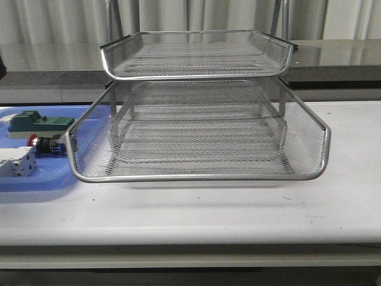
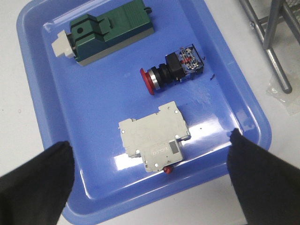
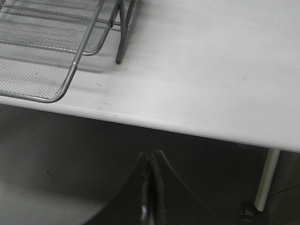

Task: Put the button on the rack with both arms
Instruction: 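Lower the left gripper onto the red push button and grasp it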

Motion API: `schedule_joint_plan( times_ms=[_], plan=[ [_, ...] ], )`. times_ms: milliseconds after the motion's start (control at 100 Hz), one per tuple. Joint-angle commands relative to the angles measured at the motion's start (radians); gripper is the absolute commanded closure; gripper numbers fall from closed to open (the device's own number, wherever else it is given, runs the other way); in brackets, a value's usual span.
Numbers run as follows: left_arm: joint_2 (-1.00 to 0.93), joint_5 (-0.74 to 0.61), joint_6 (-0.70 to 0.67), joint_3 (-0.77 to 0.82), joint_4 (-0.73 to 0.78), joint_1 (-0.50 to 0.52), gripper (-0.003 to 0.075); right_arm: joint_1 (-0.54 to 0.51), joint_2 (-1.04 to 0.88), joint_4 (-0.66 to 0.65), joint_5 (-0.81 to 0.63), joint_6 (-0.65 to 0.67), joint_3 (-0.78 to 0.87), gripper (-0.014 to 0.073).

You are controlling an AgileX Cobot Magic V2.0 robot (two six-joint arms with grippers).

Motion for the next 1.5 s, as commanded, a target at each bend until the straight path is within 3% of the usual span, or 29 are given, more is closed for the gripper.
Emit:
schedule_joint_plan(
  times_ms=[0, 260, 620, 920, 1490],
  plan=[
    [0.000, -0.035, 0.050, -0.072, 0.004, -0.009, 0.0083, -0.005, 0.008, 0.006, -0.061, 0.001, -0.032, 0.0664],
    [0.207, 0.172, 0.165, -0.369, -0.010, -0.009, 0.0083, -0.005, 0.008, 0.006, -0.061, 0.001, -0.032, 0.0664],
    [0.520, 0.435, 0.496, -0.735, -0.183, -0.009, 0.0083, -0.005, 0.008, 0.006, -0.061, 0.001, -0.032, 0.0664],
    [0.642, 0.435, 0.587, -0.763, -0.183, -0.009, 0.0083, -0.005, 0.008, 0.006, -0.061, 0.001, -0.032, 0.0664],
    [0.737, 0.394, 0.633, -0.763, -0.183, -0.015, 0.0083, -0.005, 0.008, 0.006, -0.061, 0.001, -0.032, 0.0664]
  ],
)
